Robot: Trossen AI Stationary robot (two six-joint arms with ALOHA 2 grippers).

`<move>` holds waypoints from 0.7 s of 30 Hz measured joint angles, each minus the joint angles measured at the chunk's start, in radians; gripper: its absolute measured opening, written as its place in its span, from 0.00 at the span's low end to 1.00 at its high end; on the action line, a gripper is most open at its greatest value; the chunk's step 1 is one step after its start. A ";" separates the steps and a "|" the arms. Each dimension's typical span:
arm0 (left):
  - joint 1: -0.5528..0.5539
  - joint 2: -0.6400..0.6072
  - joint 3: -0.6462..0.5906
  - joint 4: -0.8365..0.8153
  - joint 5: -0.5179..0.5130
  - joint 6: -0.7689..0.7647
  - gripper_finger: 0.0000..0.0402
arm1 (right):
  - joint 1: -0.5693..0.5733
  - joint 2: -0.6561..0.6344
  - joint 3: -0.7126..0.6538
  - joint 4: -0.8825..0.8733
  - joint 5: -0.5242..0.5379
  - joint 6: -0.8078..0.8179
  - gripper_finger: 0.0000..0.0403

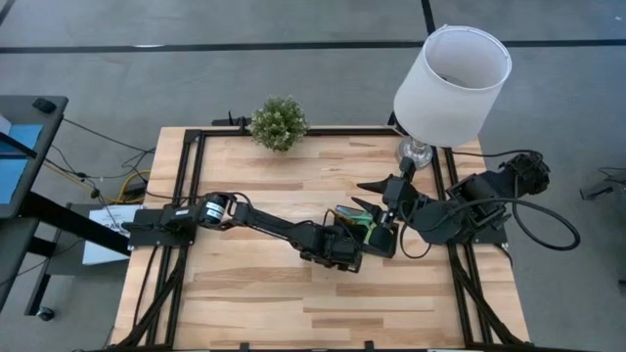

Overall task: Pick and place office supplies into organizer
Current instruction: Put the black binder clip on the black desk organizer

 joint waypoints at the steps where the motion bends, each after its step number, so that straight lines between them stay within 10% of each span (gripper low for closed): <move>1: 0.000 0.000 0.000 0.000 0.004 0.017 0.41 | 0.000 0.000 0.000 0.000 0.000 0.000 0.32; 10: 0.001 0.006 0.024 0.007 -0.009 0.104 0.32 | 0.000 0.000 0.000 0.000 0.000 0.000 0.32; 21: 0.022 -0.024 0.297 -0.439 -0.271 0.171 0.32 | 0.000 0.000 0.000 0.000 0.000 0.000 0.32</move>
